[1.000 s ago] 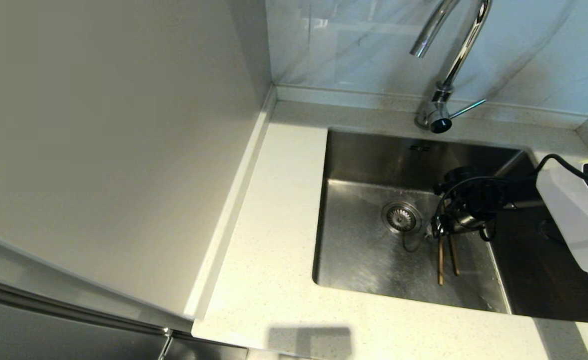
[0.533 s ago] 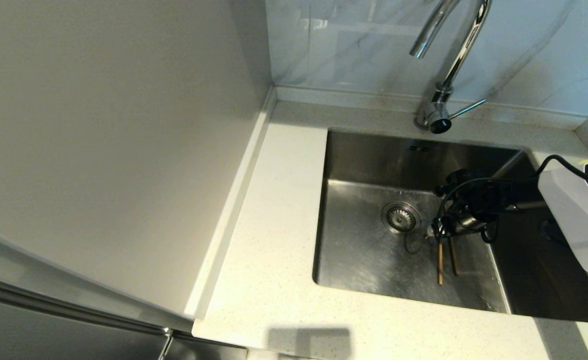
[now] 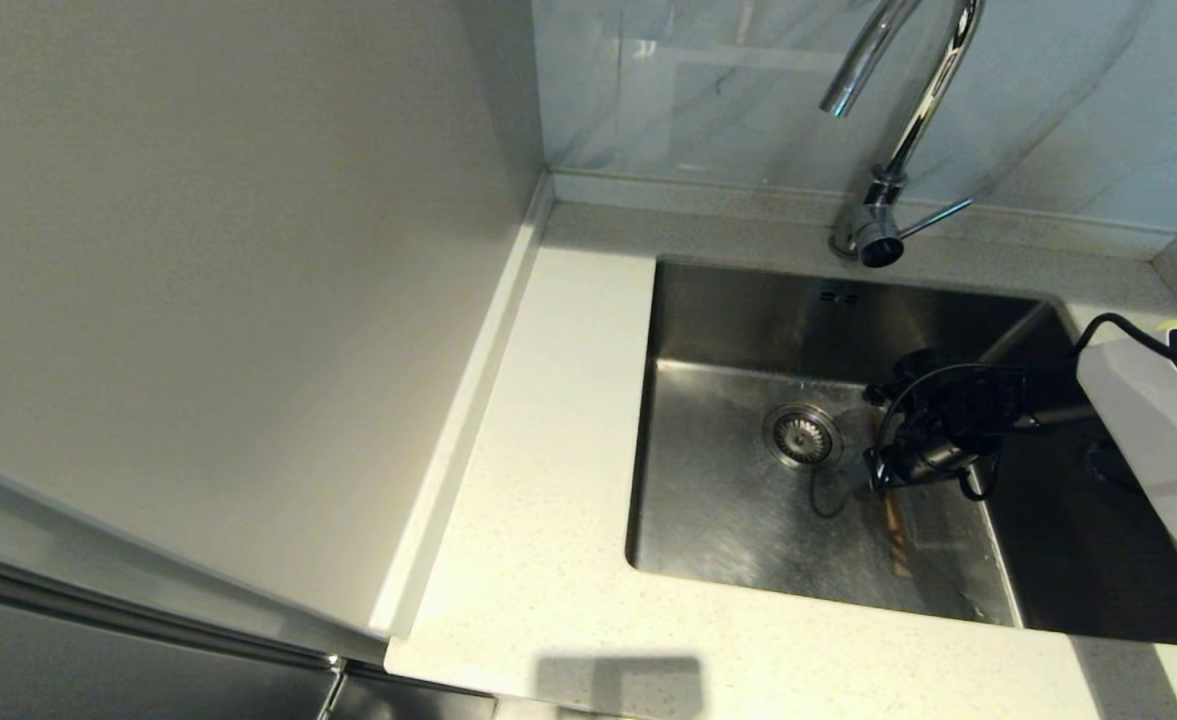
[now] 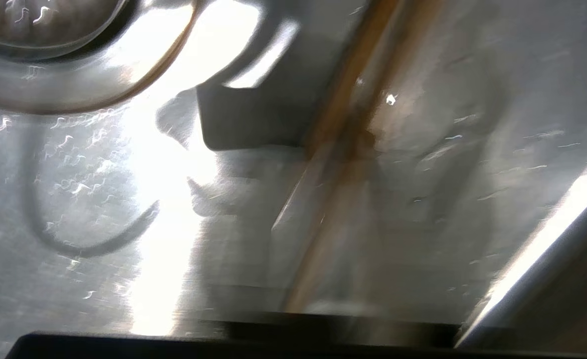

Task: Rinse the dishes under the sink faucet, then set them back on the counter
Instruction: Put the chopsticks back to the table from the sink

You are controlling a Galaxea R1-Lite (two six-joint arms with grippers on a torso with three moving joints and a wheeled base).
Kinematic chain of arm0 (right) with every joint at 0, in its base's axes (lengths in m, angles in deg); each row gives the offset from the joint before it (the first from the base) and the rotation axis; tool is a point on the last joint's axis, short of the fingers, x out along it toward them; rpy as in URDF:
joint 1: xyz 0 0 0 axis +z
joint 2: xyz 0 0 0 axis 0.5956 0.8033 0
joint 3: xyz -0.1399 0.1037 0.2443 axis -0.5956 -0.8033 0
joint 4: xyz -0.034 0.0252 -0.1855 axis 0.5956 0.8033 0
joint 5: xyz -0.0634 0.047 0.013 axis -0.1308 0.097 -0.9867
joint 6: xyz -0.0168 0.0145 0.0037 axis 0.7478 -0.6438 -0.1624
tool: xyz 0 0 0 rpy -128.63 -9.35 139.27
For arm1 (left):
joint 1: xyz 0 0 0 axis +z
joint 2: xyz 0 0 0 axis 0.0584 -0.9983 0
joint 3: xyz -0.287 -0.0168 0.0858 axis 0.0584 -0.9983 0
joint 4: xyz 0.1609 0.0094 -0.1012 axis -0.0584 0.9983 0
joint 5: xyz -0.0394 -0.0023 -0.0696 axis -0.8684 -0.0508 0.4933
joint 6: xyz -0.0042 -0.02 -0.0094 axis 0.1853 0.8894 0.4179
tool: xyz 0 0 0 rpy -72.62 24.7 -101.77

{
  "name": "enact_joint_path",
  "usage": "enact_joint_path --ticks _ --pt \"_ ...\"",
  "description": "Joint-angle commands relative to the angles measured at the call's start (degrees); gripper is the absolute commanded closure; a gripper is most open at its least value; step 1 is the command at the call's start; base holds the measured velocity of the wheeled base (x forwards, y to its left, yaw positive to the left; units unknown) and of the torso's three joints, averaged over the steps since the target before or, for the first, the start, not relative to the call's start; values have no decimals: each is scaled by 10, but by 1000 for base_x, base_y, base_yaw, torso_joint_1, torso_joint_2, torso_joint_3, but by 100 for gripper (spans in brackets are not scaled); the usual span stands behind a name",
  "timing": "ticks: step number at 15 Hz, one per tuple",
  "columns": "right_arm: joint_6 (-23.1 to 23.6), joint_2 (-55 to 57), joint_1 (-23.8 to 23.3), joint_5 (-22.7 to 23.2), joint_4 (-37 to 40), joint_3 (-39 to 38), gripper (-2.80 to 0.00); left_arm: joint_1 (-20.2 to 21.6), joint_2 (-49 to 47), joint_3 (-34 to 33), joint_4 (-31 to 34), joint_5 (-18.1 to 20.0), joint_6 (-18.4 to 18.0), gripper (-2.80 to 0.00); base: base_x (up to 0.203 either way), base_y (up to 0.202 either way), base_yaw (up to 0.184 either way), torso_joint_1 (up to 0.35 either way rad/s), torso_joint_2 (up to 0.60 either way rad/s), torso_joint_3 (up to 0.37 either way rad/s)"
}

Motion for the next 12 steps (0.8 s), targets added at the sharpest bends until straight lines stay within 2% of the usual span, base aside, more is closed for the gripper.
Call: enact_joint_path --ticks 1,3,12 --pt "8 0 0 6 0 -8 0 0 2 0 0 0 0 0 0 0 0 0 0 0" --pt "20 0 0 15 0 -11 0 0 2 0 0 0 0 0 0 0 0 0 0 0" --pt "16 -48 -10 14 -2 -5 0 0 2 0 0 0 0 0 0 0 0 0 0 0"
